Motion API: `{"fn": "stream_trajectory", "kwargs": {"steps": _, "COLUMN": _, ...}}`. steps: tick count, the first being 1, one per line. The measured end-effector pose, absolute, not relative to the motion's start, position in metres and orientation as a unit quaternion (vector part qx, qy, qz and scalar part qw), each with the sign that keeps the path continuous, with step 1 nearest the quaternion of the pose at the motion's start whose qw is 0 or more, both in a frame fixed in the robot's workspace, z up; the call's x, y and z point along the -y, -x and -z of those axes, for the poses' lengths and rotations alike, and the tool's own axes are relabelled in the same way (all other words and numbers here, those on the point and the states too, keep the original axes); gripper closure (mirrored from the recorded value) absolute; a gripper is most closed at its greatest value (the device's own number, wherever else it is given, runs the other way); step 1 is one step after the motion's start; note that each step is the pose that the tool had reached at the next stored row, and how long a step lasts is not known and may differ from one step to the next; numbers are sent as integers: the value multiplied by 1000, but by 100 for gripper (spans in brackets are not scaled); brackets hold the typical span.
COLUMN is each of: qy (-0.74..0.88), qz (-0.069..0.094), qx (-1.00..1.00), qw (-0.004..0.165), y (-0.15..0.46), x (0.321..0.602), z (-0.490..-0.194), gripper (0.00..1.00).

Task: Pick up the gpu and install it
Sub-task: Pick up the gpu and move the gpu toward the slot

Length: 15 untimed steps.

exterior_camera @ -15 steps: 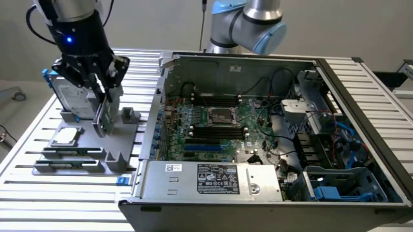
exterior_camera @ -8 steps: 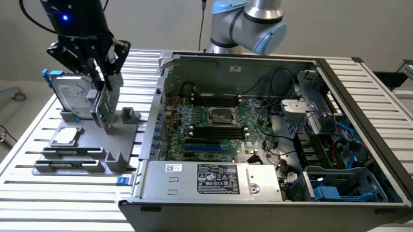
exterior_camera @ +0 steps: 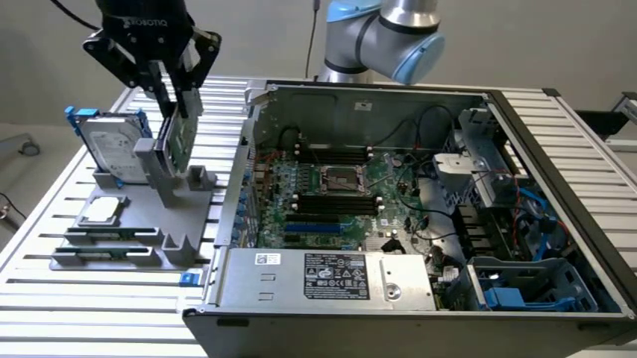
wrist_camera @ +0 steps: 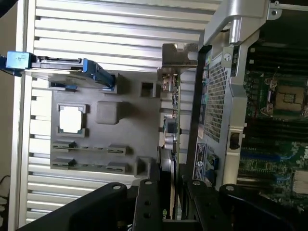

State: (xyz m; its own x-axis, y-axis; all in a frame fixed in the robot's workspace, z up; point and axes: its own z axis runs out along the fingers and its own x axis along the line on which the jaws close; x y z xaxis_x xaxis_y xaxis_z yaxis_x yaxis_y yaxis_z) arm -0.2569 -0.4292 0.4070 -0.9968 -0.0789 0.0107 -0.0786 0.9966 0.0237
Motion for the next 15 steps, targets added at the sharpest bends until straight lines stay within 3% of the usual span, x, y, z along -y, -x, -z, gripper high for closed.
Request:
{"fn": "stream_trajectory", "kwargs": {"steps": 7, "qy": -39, "qz": 12, "qx": 999, "qw": 13, "y": 232, "x": 429, "z": -435, "gripper": 73}}
{"fn": "stream_trajectory", "kwargs": {"steps": 15, "qy": -39, "qz": 13, "qx": 999, "qw": 30, "y": 197, "x": 429, "z": -440, "gripper": 73}}
